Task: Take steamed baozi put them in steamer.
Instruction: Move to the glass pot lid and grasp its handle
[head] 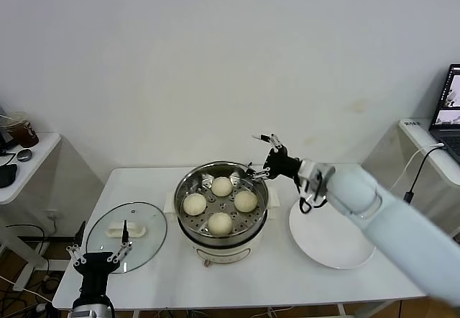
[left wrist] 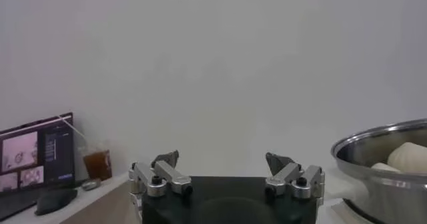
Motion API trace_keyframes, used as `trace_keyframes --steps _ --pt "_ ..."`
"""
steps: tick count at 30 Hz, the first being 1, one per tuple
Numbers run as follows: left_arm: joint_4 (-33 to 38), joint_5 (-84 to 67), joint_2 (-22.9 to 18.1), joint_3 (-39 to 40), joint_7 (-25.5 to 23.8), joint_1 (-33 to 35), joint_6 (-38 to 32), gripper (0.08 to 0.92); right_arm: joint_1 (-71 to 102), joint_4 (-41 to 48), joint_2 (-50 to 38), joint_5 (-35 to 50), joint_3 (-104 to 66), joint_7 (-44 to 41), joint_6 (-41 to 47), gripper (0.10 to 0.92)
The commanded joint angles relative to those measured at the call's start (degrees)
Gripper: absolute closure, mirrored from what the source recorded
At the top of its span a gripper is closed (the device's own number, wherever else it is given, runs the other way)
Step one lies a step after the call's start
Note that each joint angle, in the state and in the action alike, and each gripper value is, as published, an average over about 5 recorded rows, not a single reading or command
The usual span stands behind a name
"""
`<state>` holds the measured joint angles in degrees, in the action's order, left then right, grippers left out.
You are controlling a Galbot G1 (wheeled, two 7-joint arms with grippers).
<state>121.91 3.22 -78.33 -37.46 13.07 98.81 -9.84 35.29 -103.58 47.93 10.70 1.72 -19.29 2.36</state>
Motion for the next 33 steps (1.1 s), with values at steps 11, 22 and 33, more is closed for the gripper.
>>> trace_keyframes --steps 11,22,33 --pt "-12.0 38.2 5.1 -4.4 4.2 -1.7 -2.1 0.177 58.5 -5.3 36.4 -8.0 -59.8 4.6 -26.5 0.203" --pt "-31.8 72.0 14.4 -3.0 7.8 -11.5 -1.4 0.177 62.8 -7.4 38.0 -4.5 -63.9 7.1 -19.3 0.203" --pt "-44.3 74.2 19.6 2.3 4.9 -26.4 -3.1 0.177 62.5 -8.9 39.8 -4.2 -61.8 6.9 -16.7 0.203"
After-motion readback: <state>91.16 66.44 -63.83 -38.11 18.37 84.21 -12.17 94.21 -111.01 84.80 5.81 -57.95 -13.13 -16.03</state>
